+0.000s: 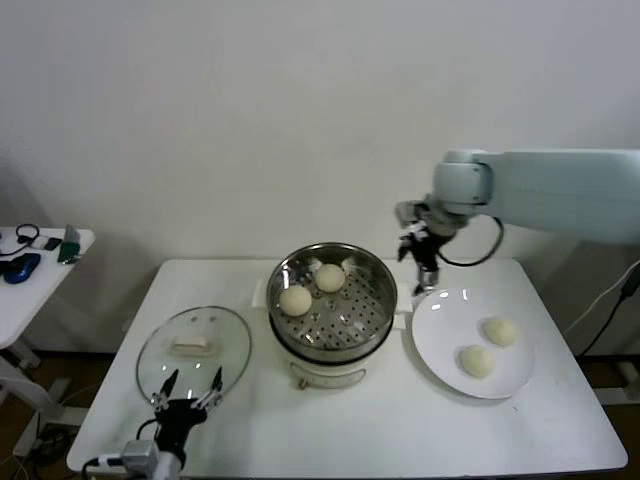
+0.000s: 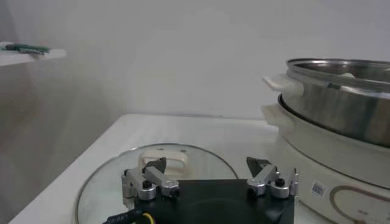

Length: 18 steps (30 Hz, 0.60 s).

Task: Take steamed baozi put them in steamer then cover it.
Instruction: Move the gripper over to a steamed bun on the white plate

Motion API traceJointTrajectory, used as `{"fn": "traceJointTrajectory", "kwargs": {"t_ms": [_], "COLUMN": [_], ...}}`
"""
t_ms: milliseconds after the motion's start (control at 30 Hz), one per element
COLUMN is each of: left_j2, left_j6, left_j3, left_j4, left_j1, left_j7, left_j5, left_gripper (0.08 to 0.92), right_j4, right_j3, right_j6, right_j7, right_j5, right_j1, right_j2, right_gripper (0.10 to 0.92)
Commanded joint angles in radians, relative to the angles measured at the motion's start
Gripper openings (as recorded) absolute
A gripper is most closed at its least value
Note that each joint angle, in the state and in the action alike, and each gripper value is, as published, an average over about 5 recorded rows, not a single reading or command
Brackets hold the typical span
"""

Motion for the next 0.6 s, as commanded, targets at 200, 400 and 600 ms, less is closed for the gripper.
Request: {"fn": "traceJointTrajectory", "kwargs": {"t_ms": [200, 400, 600], "left_j2": [-0.013, -0.016, -0.017], "left_j6": [0.004, 0.002, -0.001], "left_j3": [-0.002, -0.008, -0.011], "left_j4": [-0.003, 0.004, 0.015], "left_j1": [0.007, 0.016, 0.018], "left_j7": [-0.003, -0.004, -0.004], "left_j5": [0.000, 0.000, 0.001], "left_gripper": [0.823, 0.823, 0.823], "right_j4": [-0.025, -0.107, -0.166], "right_j3": [0.107, 0.267, 0.374], "right_j6": [0.012, 0.006, -0.005], "right_j7": [0.011, 0.022, 0.035], "right_j5": [-0.291, -0.369, -0.410], "right_j1": [-0.329, -0.532, -0.652], "right_j2": [-0.291, -0.279, -0.245], "right_gripper": [0.823, 0.823, 0.823]}}
